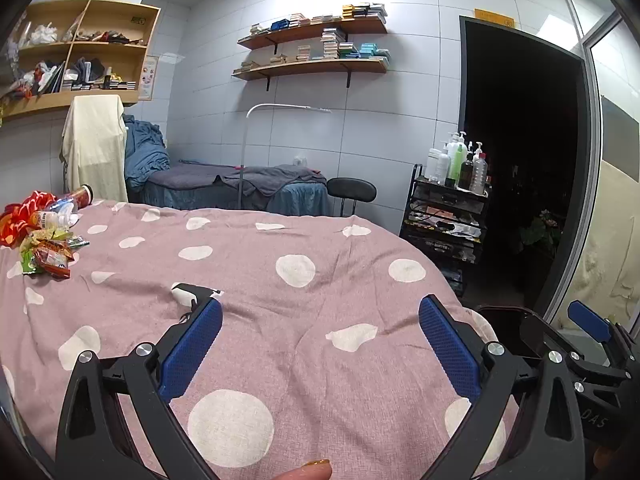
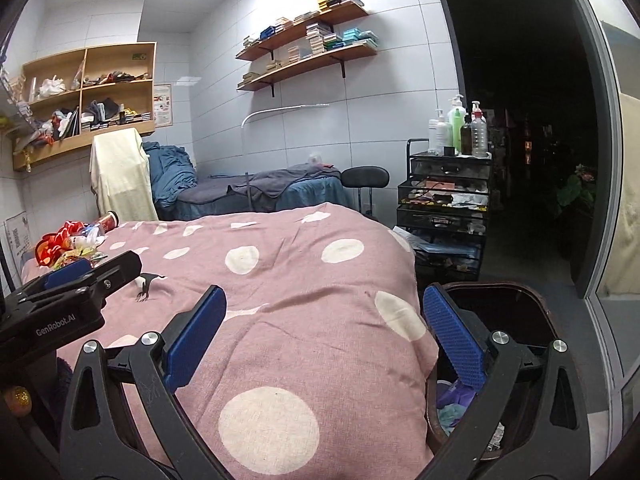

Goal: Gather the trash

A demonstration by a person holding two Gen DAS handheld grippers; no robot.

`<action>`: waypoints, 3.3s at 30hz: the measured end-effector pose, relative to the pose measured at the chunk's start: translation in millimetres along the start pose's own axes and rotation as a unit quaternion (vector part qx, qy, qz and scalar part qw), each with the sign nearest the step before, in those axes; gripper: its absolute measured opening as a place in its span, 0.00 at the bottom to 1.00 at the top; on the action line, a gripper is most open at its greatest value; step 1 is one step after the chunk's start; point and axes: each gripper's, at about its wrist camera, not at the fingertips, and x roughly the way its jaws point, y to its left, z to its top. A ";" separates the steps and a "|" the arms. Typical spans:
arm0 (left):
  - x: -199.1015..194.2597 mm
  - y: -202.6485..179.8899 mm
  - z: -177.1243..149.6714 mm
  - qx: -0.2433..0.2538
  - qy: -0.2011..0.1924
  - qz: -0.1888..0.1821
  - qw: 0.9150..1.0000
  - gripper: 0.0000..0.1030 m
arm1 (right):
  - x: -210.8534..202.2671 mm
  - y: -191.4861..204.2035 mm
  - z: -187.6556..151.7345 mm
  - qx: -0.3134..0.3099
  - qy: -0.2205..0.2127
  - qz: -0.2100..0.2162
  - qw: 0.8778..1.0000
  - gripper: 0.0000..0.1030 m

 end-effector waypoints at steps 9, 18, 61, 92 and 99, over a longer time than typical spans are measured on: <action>-0.6 1.8 -0.1 -0.001 -0.003 0.002 1.000 0.95 | 1.0 -0.8 4.0 0.003 0.002 -0.003 1.000 0.95; -2.9 1.3 0.4 0.003 -0.006 0.006 1.000 0.95 | 0.9 -6.2 4.8 0.008 0.003 -0.003 1.000 0.95; -11.7 -3.7 -0.4 0.010 -0.013 0.011 1.000 0.95 | -1.7 -11.8 3.7 0.017 0.002 -0.003 1.000 0.95; -13.0 -7.8 1.9 0.016 -0.013 0.008 1.000 0.95 | -0.4 -9.0 2.1 0.025 0.007 -0.007 1.000 0.95; -13.1 -8.6 1.4 0.017 -0.013 0.008 1.000 0.95 | 0.4 -9.1 2.0 0.026 0.007 -0.007 1.000 0.95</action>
